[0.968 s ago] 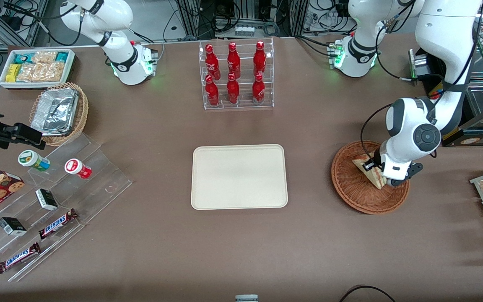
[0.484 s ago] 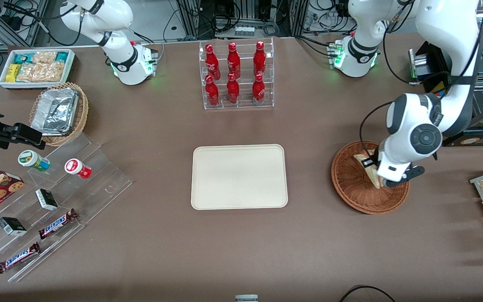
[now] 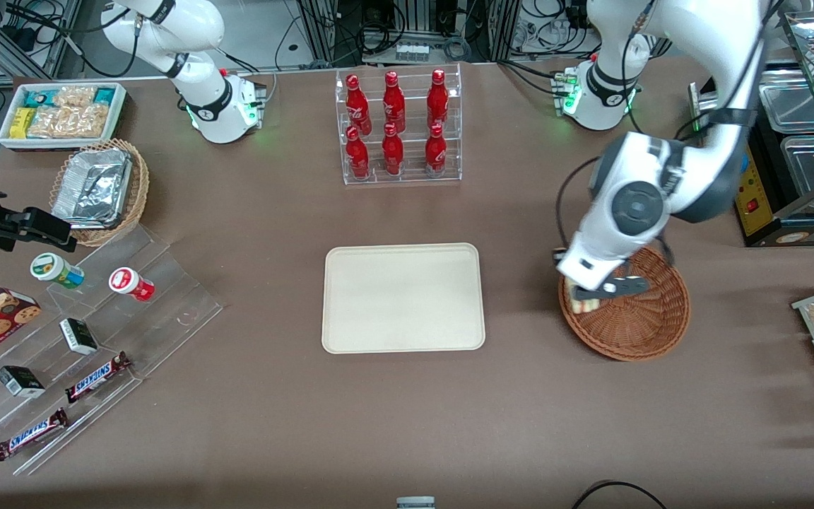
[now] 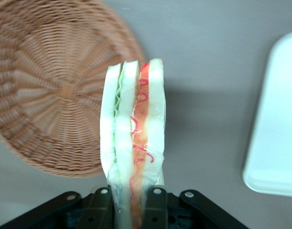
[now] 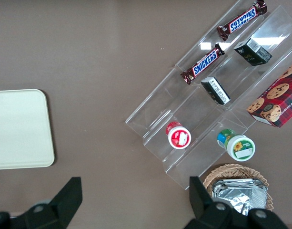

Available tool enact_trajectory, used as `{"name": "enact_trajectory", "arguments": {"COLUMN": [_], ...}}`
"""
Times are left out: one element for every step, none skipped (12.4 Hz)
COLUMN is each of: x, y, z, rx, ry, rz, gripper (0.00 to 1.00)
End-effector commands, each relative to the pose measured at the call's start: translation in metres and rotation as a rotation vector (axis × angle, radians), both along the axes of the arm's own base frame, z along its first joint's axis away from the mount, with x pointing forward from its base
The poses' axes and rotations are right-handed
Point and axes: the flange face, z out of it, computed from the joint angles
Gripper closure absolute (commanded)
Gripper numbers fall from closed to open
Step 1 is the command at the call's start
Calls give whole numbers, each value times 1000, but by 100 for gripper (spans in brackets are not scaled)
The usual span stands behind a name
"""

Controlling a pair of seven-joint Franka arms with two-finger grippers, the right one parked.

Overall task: Place sandwich from basket to tray
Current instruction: 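Lift the sandwich and carry it with the left gripper toward the white tray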

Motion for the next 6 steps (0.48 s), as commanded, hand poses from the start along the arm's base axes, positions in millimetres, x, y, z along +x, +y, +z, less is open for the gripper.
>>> {"name": "enact_trajectory", "arguments": {"x": [-1, 0, 2, 1, 1, 0], "y": [-56, -78, -100, -122, -144, -161], "z": [-6, -11, -16, -23, -31, -36], "rx": [-25, -37, -46, -54, -58, -61], "ry": [20, 23, 21, 22, 19, 16], "rz": [-79, -105, -130, -148, -150, -155], "gripper": [100, 100, 100, 100, 100, 100]}}
